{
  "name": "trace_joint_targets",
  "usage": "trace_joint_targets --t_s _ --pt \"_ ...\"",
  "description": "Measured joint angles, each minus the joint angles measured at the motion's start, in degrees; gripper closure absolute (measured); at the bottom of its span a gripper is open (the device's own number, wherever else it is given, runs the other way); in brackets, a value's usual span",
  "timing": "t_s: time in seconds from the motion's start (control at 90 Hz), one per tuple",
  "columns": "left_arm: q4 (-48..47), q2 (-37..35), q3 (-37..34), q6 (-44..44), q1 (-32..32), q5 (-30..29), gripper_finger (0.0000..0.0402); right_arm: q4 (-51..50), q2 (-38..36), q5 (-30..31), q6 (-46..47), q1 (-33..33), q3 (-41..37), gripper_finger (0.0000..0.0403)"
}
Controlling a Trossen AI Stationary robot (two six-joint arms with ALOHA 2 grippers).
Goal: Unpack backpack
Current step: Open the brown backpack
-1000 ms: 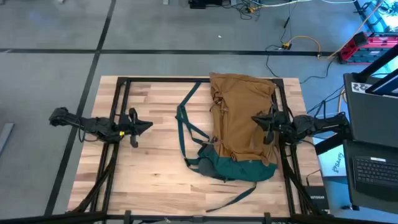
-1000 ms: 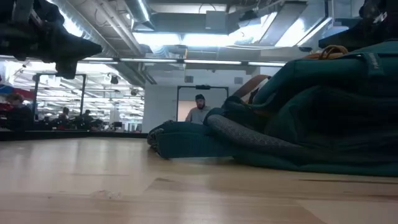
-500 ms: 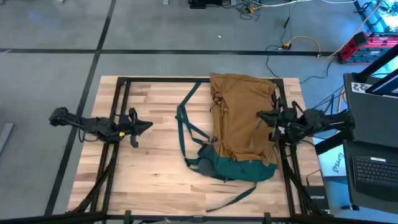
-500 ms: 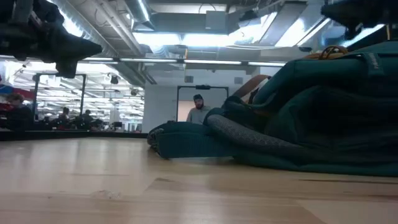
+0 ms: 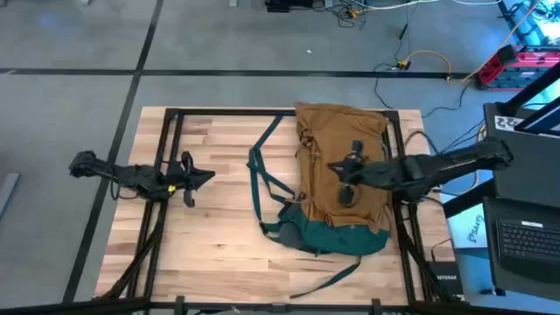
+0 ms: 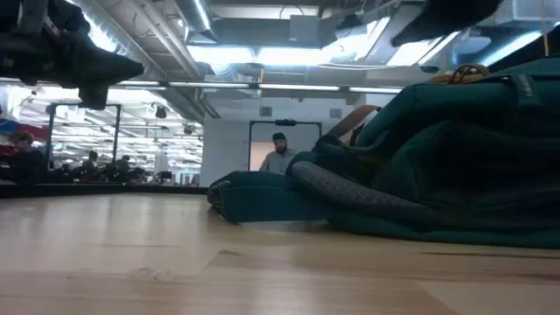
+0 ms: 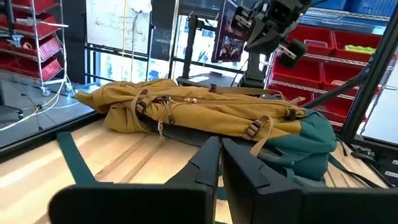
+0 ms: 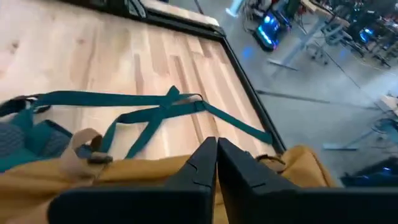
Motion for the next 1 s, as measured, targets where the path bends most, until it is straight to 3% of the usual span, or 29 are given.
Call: trace_joint_targets --t_s 0.156,0.467,0.756,1.0 --pt "0.0 0.0 0.0 0.3 0.0 -0.1 0.0398 -2.1 7.6 2.3 0.1 0.0 4.3 0.0374" --pt "0.0 0.0 0.0 1.9 0.0 -0.2 0.0398 -3.7 12.3 1.2 7.4 -4.4 5.6 0.0292" --pt "0.0 0.0 0.0 2.6 0.0 -0.2 0.0398 -13.8 14.0 -0.9 22.2 -8.0 5.6 0.0271" --pt "0.0 0.0 0.0 2.5 0.0 -0.2 0.0398 -18.2 14.0 -15.4 31.7 -11.0 5.5 0.0271"
